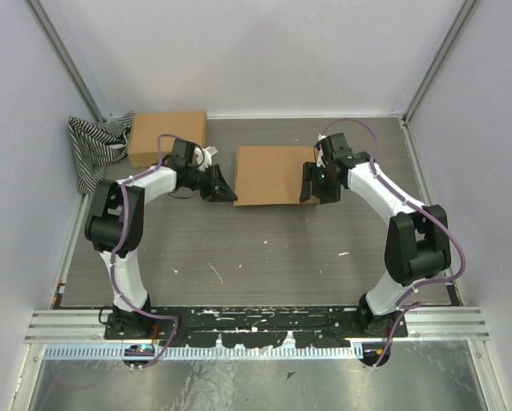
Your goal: Fold the paper box
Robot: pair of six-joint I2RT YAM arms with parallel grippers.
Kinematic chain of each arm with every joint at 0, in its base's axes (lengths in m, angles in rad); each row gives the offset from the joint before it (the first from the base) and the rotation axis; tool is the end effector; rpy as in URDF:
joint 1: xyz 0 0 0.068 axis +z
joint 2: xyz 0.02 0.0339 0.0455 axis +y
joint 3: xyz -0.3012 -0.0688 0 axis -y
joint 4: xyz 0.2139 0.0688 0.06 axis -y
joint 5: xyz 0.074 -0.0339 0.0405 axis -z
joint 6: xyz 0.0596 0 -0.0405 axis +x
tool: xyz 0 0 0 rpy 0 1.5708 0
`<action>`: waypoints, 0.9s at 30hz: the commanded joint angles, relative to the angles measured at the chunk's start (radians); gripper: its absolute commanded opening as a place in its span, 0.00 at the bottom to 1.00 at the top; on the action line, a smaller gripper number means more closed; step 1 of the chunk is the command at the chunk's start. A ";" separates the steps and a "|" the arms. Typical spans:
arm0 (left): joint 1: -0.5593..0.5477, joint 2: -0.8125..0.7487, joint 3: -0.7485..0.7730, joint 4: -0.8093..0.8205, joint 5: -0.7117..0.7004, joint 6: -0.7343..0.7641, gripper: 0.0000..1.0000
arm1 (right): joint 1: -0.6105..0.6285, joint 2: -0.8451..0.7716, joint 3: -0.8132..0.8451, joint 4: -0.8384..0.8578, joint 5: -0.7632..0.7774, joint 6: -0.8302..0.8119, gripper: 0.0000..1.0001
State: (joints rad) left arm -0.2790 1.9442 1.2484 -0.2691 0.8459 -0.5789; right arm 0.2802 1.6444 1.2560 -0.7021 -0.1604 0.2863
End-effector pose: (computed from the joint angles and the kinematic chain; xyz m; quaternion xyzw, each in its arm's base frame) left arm 0.3695 -0.1523 0.2096 -0.0089 0.8789 -0.4694 0.0845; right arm 0.3089 0.0988 0.2706 -0.0161 0.9682 0.1410 0.2059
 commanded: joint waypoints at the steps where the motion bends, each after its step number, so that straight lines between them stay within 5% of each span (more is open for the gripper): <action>1: -0.006 0.013 -0.011 0.036 0.044 -0.013 0.23 | 0.016 -0.022 0.025 0.053 -0.058 -0.012 0.65; 27: 0.000 0.046 0.005 0.052 0.000 -0.021 0.26 | 0.013 0.025 -0.069 0.162 0.102 -0.016 0.65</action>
State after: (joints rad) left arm -0.2771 1.9965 1.2434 -0.2459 0.8204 -0.5861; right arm 0.2871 1.6966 1.1824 -0.5831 -0.0978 0.2722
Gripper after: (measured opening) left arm 0.261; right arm 0.645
